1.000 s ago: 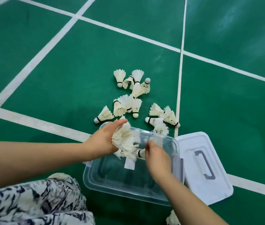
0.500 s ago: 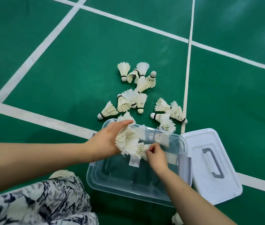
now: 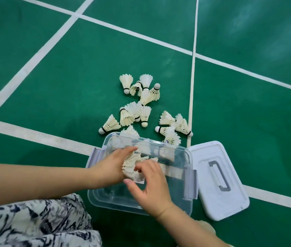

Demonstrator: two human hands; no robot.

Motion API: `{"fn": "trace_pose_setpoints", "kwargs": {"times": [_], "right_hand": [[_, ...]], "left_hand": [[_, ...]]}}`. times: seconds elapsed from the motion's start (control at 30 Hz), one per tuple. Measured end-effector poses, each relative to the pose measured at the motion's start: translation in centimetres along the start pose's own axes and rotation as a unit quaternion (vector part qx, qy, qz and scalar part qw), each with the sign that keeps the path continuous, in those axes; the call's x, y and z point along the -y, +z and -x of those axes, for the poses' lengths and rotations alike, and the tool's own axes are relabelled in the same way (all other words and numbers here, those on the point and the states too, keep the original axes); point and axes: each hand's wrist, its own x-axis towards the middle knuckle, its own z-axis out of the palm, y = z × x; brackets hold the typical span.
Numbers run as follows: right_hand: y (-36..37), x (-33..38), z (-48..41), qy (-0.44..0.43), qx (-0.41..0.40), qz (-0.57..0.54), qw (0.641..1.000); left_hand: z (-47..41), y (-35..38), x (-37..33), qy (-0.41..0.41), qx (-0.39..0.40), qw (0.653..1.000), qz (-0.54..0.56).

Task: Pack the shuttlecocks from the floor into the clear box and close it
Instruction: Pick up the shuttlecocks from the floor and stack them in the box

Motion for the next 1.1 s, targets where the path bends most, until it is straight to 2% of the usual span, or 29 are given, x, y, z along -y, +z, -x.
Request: {"fn": "trace_pose_setpoints", "kwargs": {"times": [0.1, 0.2, 0.27, 0.33, 0.4, 0.47, 0.5, 0.57, 0.67, 0.77, 0.97, 1.1], "right_hand": [[0.9, 0.1, -0.1, -0.012, -0.001, 0.055, 0.998], [0.1, -0.2, -0.3, -0.006, -0.031, -0.017, 0.999], [-1.3, -0.5, -0.7, 0.063, -0.086, -0.114, 0.988], [-2.8, -1.2, -1.4, 0.175, -0.135, -0.150, 0.964], [-4.5, -2.8, -2.3, 0.261, -0.096, -0.076, 0.958], [-5.5, -4.1, -2.7, 0.299, 0.019, 0.068, 0.952], [-5.6, -4.5, -2.6, 0.297, 0.068, 0.137, 0.942], [-5.0, -4.6, -2.6, 0.284, 0.116, 0.238, 0.921], [-3.8, -4.0, -2.4, 0.276, 0.155, 0.287, 0.904], [-2.7, -4.5, -2.3, 0.305, 0.179, 0.256, 0.900], [-0.5, -7.0, -2.6, 0.395, 0.167, 0.148, 0.891], [0.8, -9.0, -2.9, 0.478, 0.160, 0.035, 0.863]], "left_hand": [[0.3, 0.2, -0.4, 0.010, 0.019, 1.000, 0.003], [0.5, 0.0, -0.7, 0.019, 0.001, 0.999, 0.029], [0.5, -0.3, -0.6, 0.010, -0.016, 0.999, 0.035], [0.3, -0.6, -0.3, -0.016, -0.034, 0.999, 0.026], [-0.1, -0.8, -0.2, -0.032, -0.053, 0.998, 0.007], [-0.3, -1.0, -0.4, -0.036, -0.060, 0.998, -0.004], [-0.4, -1.1, -0.5, -0.036, -0.061, 0.997, -0.003], [-0.3, -1.3, -0.7, -0.037, -0.062, 0.997, -0.002], [-0.2, -1.2, -0.5, -0.032, -0.064, 0.997, -0.004], [-0.2, -1.1, -0.3, -0.031, -0.068, 0.997, 0.000], [-0.3, -1.3, 0.0, -0.026, -0.066, 0.997, -0.007], [-0.6, -1.4, 0.0, -0.023, -0.068, 0.997, -0.002]]}}
